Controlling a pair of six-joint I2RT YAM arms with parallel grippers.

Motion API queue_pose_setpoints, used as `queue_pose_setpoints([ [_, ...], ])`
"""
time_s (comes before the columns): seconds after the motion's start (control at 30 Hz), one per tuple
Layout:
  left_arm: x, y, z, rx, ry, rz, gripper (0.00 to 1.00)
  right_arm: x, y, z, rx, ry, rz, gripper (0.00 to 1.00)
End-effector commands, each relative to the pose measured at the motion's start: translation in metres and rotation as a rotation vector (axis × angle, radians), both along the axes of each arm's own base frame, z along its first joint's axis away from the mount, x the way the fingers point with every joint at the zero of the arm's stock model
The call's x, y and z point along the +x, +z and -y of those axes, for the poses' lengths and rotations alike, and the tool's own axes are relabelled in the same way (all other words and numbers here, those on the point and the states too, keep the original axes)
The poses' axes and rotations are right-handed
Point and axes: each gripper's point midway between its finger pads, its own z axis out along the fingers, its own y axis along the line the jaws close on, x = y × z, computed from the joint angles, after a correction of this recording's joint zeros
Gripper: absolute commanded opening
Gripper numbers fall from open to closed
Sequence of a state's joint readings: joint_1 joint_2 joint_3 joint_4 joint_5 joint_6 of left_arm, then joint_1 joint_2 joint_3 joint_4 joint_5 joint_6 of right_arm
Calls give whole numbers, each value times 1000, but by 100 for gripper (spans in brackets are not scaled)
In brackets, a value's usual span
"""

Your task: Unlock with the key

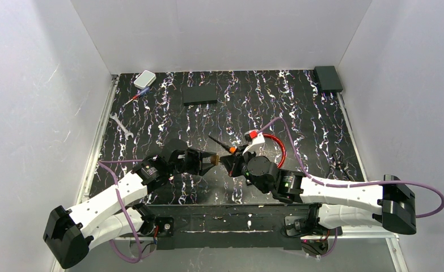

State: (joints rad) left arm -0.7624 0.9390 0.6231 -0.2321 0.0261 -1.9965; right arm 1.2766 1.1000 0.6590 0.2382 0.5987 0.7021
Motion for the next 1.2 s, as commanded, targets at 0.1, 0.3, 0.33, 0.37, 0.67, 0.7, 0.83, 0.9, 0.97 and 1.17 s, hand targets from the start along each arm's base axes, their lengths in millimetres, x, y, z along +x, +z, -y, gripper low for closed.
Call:
queue_pose_setpoints([
  [0.1,2,8,1,-16,-2,26,0,5,31,-6,73,-16,48,1],
  [0.3,3,8,4,-23,-6,25,0,4,26,-12,75,1,38,1],
  [0.33,3,8,4,-25,-6,26,0,4,26,-12,75,0,38,1],
  [0.37,4,8,4,-25,-4,24,0,4,25,-12,75,0,38,1],
  [0.67,6,11,7,-33,-6,31,0,5,20,-11,66,-11,40,1],
  [0.7,6,11,8,-36,-9,31,0,6,19,-11,63,-14,42,1],
  [0.83,7,12,9,-39,-11,33,0,8,15,-12,46,-17,53,1],
  [0.9,7,14,9,-42,-10,36,0,8,13,-13,43,-15,55,1],
  [0.97,7,14,9,-43,-8,37,0,8,11,-13,44,-14,55,1],
  [1.17,10,15,10,-64,7,38,0,7,9,-11,69,-6,72,1],
])
